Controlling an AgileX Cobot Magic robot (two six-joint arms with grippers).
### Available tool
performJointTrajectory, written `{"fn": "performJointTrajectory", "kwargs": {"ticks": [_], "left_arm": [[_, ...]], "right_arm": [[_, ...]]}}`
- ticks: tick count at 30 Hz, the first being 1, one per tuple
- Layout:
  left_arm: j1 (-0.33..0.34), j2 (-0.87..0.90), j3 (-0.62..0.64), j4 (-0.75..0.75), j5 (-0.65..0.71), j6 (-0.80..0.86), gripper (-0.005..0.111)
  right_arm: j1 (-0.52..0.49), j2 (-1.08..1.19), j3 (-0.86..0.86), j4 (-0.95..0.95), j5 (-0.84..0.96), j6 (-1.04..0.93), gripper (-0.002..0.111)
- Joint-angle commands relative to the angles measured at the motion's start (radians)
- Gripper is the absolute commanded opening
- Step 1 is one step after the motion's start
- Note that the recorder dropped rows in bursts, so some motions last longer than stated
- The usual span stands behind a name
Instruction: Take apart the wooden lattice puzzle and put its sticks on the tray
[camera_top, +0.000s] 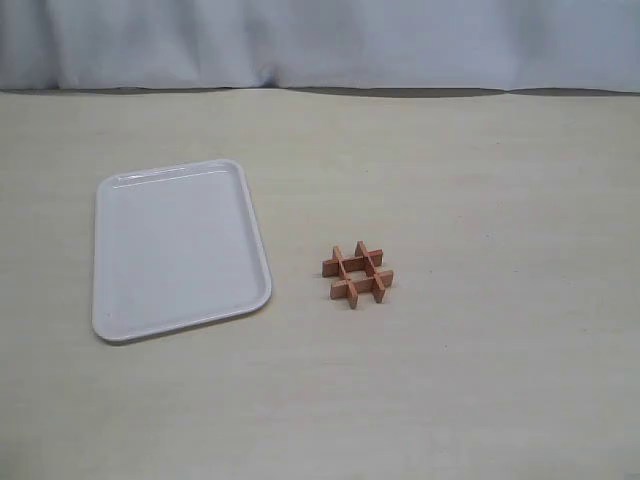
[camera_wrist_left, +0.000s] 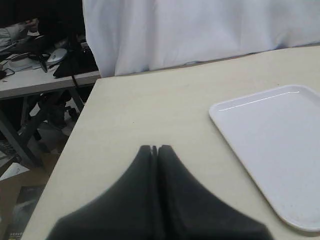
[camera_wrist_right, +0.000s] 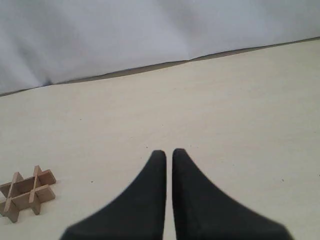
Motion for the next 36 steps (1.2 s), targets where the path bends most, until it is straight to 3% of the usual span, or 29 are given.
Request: {"fn": "performJointTrajectory", "kwargs": {"ticks": [1, 10, 17, 20, 21, 22, 24, 25, 29, 36], "left_arm": [[-0.002, -0.002, 0.002, 0.001, -0.013, -0.003, 0.0], [-0.002, -0.002, 0.002, 0.001, -0.013, -0.003, 0.0], [-0.002, -0.002, 0.002, 0.001, -0.013, -0.003, 0.0], [-0.002, -0.002, 0.002, 0.001, -0.013, -0.003, 0.0], [-0.002, -0.002, 0.002, 0.001, -0.013, -0.003, 0.0], [-0.002, -0.002, 0.002, 0.001, -0.013, -0.003, 0.0], [-0.002, -0.002, 0.002, 0.001, -0.013, -0.003, 0.0], [-0.002, -0.002, 0.002, -0.001, -0.013, -0.003, 0.0], [-0.002, -0.002, 0.002, -0.004, -0.013, -0.003, 0.0], [-0.002, -0.002, 0.002, -0.004, -0.013, -0.003, 0.0]], "right_arm": [[-0.002, -0.005, 0.004, -0.008, -0.003, -0.007, 0.004], [-0.002, -0.005, 0.004, -0.008, -0.077, -0.007, 0.004], [-0.002, -0.005, 0.004, -0.008, -0.598, -0.007, 0.004], [-0.002, -0.005, 0.004, -0.008, -0.72, 0.017, 0.004], [-0.002, -0.005, 0.004, -0.008, -0.745, 0.118, 0.004], [-0.002, -0.005, 0.004, -0.008, -0.739, 0.223, 0.004], [-0.002, -0.005, 0.004, -0.049, -0.56, 0.605, 0.004], [-0.002, -0.005, 0.004, -0.069, -0.491, 0.632, 0.004], [-0.002, 0.031, -0.037, -0.056, -0.556, 0.627, 0.005], [0.0, 0.359, -0.348, -0.175, -0.309, 0.397, 0.005]]}}
